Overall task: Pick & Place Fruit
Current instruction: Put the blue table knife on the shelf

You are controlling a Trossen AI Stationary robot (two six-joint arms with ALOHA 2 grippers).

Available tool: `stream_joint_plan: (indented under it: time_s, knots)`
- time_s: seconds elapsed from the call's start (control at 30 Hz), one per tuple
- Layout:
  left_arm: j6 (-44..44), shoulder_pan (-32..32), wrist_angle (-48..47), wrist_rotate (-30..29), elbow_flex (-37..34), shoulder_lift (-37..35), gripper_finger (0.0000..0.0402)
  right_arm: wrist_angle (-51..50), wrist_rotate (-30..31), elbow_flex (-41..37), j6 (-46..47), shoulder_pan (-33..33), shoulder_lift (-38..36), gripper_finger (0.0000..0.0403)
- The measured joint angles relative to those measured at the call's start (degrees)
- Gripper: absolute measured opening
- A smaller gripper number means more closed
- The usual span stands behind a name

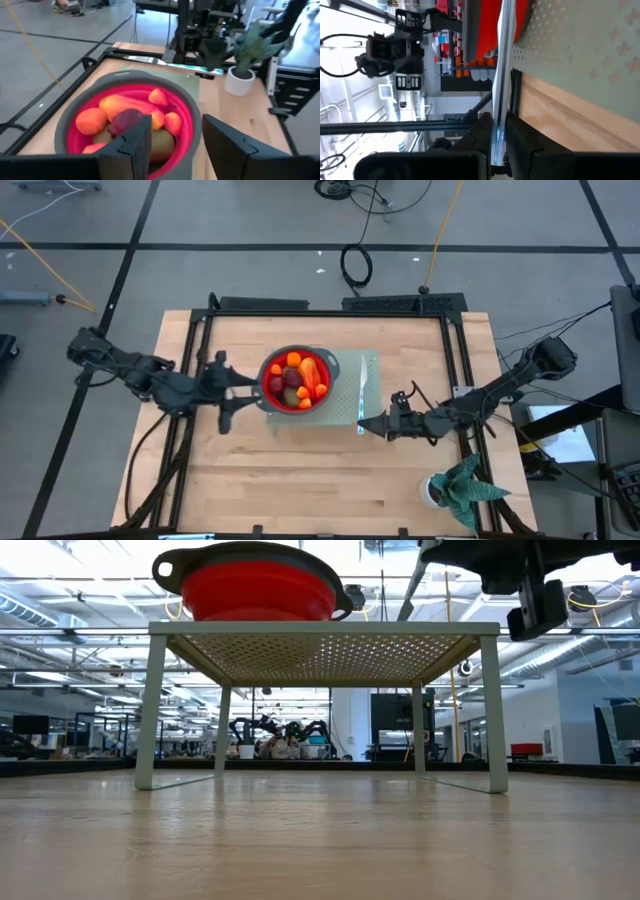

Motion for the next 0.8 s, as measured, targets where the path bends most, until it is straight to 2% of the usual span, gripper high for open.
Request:
stream_joint_plan:
  time_s: [0.3, 0.53, 0.8]
  knots:
    - [0.59, -4.52, 6.04, 0.04, -12.20, -11.38, 0.0173, -1.40, -4.06, 0.23, 1.51, -3.61, 0.02, 0.0024]
    - [1.01, -7.02, 8.77, 0.06, -19.27, -16.78, 0.0173, -16.36, -10.71, 7.05, 0.18, -7.05, -0.01, 0.0024]
    - [5.68, -9.35, 16.00, 1.27, -26.36, -22.35, 0.0173, -22.34, -10.80, 9.25, -0.55, -8.68, 0.00, 0.0024]
